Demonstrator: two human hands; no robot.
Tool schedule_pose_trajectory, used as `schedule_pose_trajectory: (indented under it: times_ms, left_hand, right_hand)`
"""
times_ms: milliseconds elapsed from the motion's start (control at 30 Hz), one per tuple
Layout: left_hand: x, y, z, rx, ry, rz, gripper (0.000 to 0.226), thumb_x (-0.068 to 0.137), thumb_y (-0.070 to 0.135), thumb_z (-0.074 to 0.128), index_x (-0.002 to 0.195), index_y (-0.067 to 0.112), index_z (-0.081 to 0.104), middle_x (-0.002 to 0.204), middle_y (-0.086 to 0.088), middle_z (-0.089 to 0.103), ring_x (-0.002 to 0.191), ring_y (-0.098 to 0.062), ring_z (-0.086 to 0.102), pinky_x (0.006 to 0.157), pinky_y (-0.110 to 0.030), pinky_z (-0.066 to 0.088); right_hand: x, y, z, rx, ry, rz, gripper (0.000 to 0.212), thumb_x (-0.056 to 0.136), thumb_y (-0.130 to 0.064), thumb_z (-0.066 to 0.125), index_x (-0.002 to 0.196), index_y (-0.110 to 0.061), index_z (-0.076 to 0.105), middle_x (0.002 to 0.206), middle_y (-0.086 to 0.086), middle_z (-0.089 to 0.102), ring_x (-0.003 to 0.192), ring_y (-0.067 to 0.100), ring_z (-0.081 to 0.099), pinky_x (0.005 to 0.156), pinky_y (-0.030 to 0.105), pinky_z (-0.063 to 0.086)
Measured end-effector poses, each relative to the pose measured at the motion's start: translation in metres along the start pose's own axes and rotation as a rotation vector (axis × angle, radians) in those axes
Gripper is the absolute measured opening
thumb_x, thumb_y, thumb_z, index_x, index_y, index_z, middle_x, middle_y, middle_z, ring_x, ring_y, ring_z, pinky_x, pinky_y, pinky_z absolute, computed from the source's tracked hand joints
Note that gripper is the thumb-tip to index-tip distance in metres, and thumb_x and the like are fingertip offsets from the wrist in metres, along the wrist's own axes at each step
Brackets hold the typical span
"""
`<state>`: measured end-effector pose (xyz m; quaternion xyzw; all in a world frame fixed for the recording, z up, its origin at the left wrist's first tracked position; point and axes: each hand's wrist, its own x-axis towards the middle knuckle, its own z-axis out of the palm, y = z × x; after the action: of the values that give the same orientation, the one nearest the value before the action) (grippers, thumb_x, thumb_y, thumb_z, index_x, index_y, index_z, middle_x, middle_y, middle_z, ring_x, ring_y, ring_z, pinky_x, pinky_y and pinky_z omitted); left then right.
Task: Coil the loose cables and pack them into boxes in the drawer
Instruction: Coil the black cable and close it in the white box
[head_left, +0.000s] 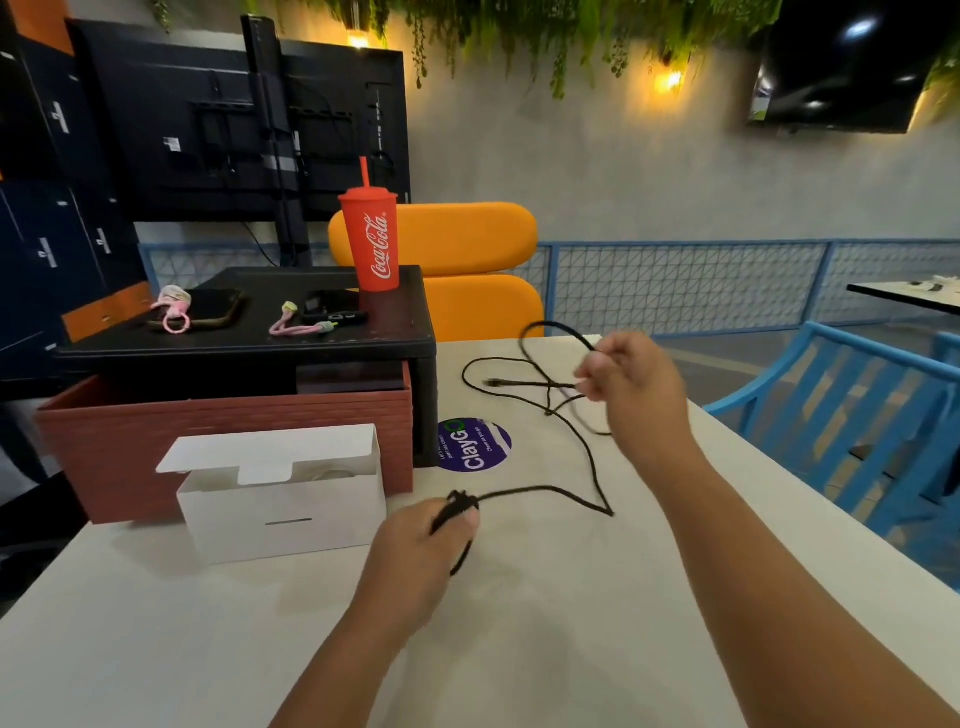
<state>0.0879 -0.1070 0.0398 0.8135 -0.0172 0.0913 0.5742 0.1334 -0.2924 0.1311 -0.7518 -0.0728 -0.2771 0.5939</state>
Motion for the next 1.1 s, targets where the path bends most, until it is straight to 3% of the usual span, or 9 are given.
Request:
schedule_pose_trajectory:
  times_ms: [133,333,433,533,633,800,967,1033,1100]
  left_hand:
    - [-0.005,-0.004,0.006,0.119,-0.205,0.037,0.032,0.089,0.032,0.059,0.066,0.009,0.056,0.049,0.012,0.040,0.048,-0.004,0.036,0.050,-0.018,0.028]
    - [-0.007,0.010,-0.001,0.004,-0.163,0.055,0.038,0.088,0.020,0.059,0.053,0.022,0.046,0.044,0.013,0.035,0.045,-0.003,0.032,0.045,-0.012,0.024]
    - [-0.010,0.016,-0.002,-0.086,-0.134,0.026,0.023,0.089,0.022,0.057,0.068,0.013,0.058,0.047,0.012,0.040,0.051,-0.008,0.038,0.055,-0.020,0.033]
    - [-0.010,0.023,-0.007,-0.317,-0.011,-0.067,0.017,0.092,0.017,0.052,0.078,0.015,0.062,0.044,0.007,0.051,0.042,-0.002,0.047,0.054,-0.016,0.045]
    - [-0.006,0.022,-0.015,-0.463,0.054,-0.094,0.027,0.094,0.016,0.048,0.067,0.015,0.052,0.040,0.007,0.028,0.035,-0.007,0.025,0.065,-0.028,0.045]
    - [-0.002,0.017,-0.019,-0.602,0.082,-0.107,0.041,0.097,0.015,0.043,0.058,0.015,0.030,0.042,0.006,0.021,0.041,-0.011,0.018,0.062,-0.030,0.038]
    - [0.000,0.013,-0.018,-0.665,0.062,-0.138,0.038,0.096,0.017,0.043,0.061,0.016,0.030,0.042,0.007,0.021,0.039,-0.009,0.017,0.062,-0.031,0.038]
    - [0.001,0.011,-0.017,-0.687,0.050,-0.146,0.038,0.096,0.018,0.044,0.061,0.016,0.030,0.042,0.007,0.021,0.039,-0.009,0.017,0.061,-0.031,0.037]
    - [0.002,0.011,-0.018,-0.715,0.037,-0.165,0.038,0.096,0.019,0.044,0.060,0.016,0.030,0.042,0.007,0.020,0.038,-0.009,0.017,0.061,-0.031,0.037]
  right_hand:
    - [-0.014,-0.015,0.032,0.164,-0.275,0.076,0.023,0.093,0.000,0.043,0.078,-0.017,0.049,0.074,0.002,0.065,0.058,0.006,0.058,0.062,0.020,0.050]
    - [-0.028,0.032,0.024,-0.592,-0.708,0.242,0.019,0.084,-0.008,0.054,0.068,-0.019,0.059,0.077,0.001,0.064,0.067,0.012,0.054,0.066,0.028,0.047]
    - [-0.033,0.040,0.008,-0.533,-0.659,0.284,0.022,0.088,-0.029,0.059,0.080,-0.012,0.069,0.078,0.009,0.063,0.073,0.013,0.055,0.066,0.024,0.043]
    - [-0.031,0.044,-0.015,-0.329,-0.579,0.311,0.045,0.081,-0.049,0.063,0.091,-0.006,0.070,0.095,0.014,0.067,0.089,0.021,0.062,0.081,0.026,0.046]
    - [-0.032,0.058,-0.028,-0.508,-0.707,0.294,0.022,0.074,-0.038,0.075,0.081,-0.018,0.071,0.099,-0.007,0.064,0.092,0.004,0.058,0.079,0.015,0.040]
    - [-0.017,0.093,-0.025,-0.832,-0.437,0.213,0.013,0.089,-0.024,0.058,0.081,-0.017,0.065,0.075,-0.004,0.051,0.078,0.018,0.053,0.069,0.026,0.037]
    - [0.017,0.091,-0.038,-0.835,-0.072,0.329,0.022,0.093,-0.009,0.044,0.097,-0.013,0.065,0.100,0.014,0.066,0.087,0.029,0.056,0.071,0.031,0.040]
    - [0.024,0.073,-0.036,-0.773,0.105,0.134,0.029,0.092,-0.001,0.040,0.104,-0.013,0.063,0.097,0.012,0.064,0.081,0.024,0.051,0.069,0.031,0.041]
    - [0.023,0.053,-0.029,-0.737,0.179,-0.244,0.025,0.088,0.000,0.043,0.095,-0.010,0.065,0.087,0.013,0.063,0.080,0.028,0.053,0.067,0.028,0.040]
